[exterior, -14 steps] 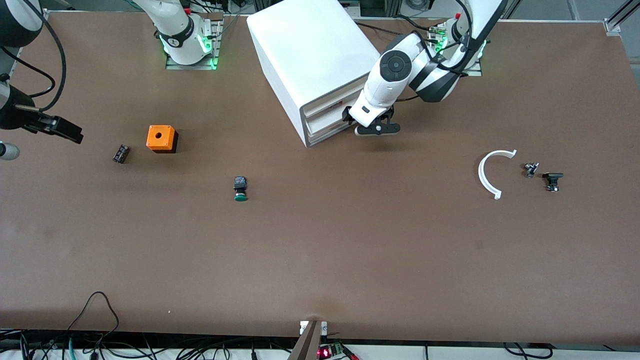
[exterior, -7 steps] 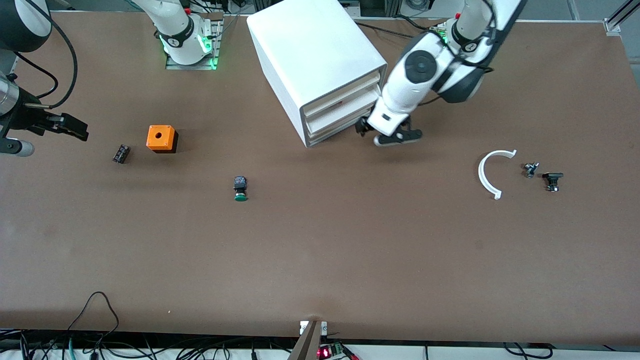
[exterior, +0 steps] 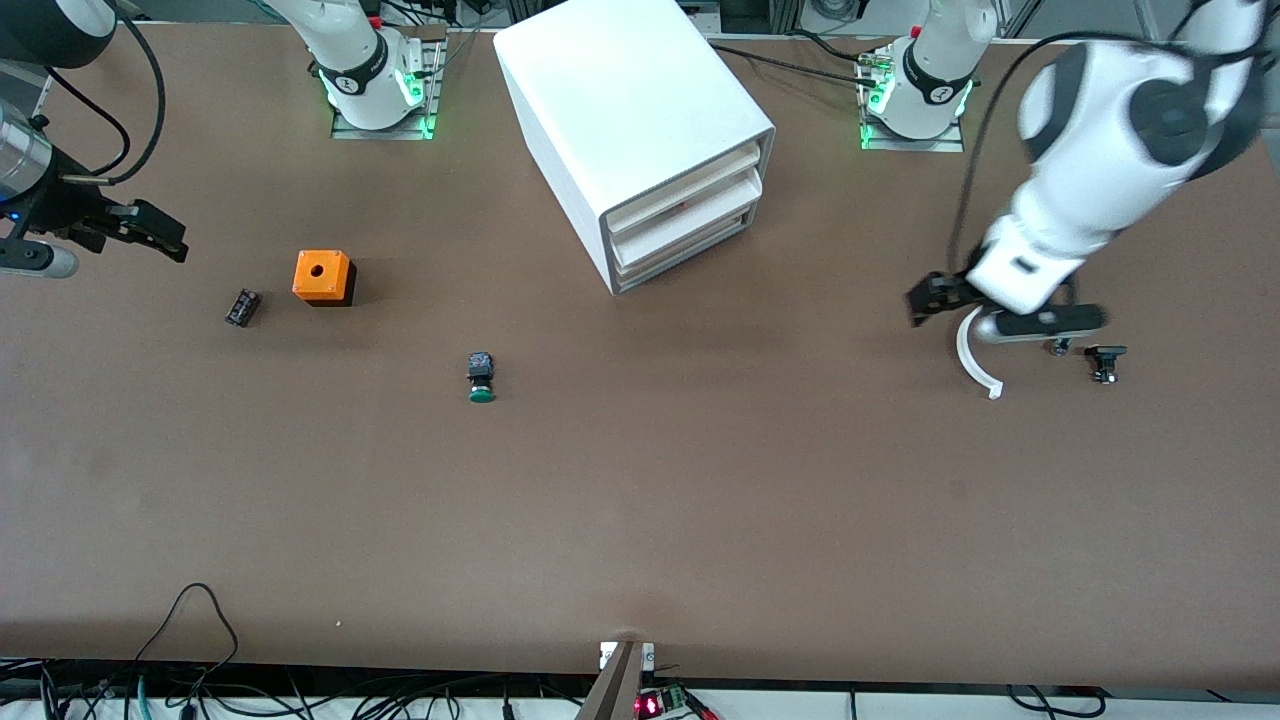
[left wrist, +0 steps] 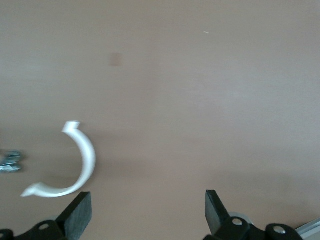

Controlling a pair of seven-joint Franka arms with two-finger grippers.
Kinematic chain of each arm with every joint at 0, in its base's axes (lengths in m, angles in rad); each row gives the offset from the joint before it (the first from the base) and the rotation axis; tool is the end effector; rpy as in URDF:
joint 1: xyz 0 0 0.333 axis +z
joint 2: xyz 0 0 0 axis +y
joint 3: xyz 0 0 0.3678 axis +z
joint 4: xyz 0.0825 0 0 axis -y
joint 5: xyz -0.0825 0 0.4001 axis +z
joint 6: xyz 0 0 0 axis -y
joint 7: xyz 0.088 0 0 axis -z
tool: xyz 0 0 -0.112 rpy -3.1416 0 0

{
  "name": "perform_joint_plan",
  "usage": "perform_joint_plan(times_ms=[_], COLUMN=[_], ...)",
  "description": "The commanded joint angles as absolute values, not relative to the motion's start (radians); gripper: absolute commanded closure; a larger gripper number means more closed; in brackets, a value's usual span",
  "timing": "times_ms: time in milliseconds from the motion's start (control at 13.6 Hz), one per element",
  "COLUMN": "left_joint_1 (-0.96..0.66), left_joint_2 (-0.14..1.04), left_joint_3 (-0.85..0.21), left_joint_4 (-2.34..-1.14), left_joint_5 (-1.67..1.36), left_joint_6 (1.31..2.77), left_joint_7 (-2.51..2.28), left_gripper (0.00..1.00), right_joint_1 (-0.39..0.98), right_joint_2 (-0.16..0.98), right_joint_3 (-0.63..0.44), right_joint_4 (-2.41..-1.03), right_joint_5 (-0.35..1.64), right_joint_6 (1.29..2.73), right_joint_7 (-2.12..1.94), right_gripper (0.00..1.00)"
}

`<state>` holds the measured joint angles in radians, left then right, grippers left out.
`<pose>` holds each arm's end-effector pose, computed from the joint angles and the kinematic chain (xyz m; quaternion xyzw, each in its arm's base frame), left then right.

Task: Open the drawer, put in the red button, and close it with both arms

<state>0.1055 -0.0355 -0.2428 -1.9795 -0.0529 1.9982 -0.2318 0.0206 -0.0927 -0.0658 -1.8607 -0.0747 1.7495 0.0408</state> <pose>0.5602 -0.0825 0.5268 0.9978 0.0575 0.0225 0.0246 0.5417 -0.0330 0.5959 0.9987 -0.0358 -0.0094 0.0336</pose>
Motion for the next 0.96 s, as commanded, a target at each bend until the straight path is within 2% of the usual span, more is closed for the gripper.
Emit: perform_joint_plan(times_ms=[0, 147, 294, 883], left_joint_1=[0.092, 0.092, 0.092, 0.132], left_joint_2=[-0.083, -0.083, -0.060, -0.046], left_joint_3=[-0.183, -0.152, -0.152, -0.153], left_joint_4=[-1.848, -1.740, -1.671, -1.661], left_joint_5=[-0.064, -0.063, -0.045, -0.041], left_joint_6=[1.782, 1.640, 1.577, 1.548], left_joint_7=[-0.120, -0.114, -0.114, -0.109], left_gripper=[0.00, 0.00, 0.00, 0.00], right_joint_1=[0.029, 0.031, 0.031, 0.031], right_joint_2=[-0.123, -0.132, -0.132, -0.135], right_joint_3=[-0.084, -0.081, -0.081, -0.080], right_joint_4=[-1.894, -1.898, -1.899, -1.893], right_joint_5=[-0.051, -0.051, -0.051, -0.051], right_joint_6=[1.766, 1.769, 1.769, 1.735], right_joint_7=[-0.009, -0.006, -0.006, 0.008], right_gripper=[0.00, 0.00, 0.00, 0.00])
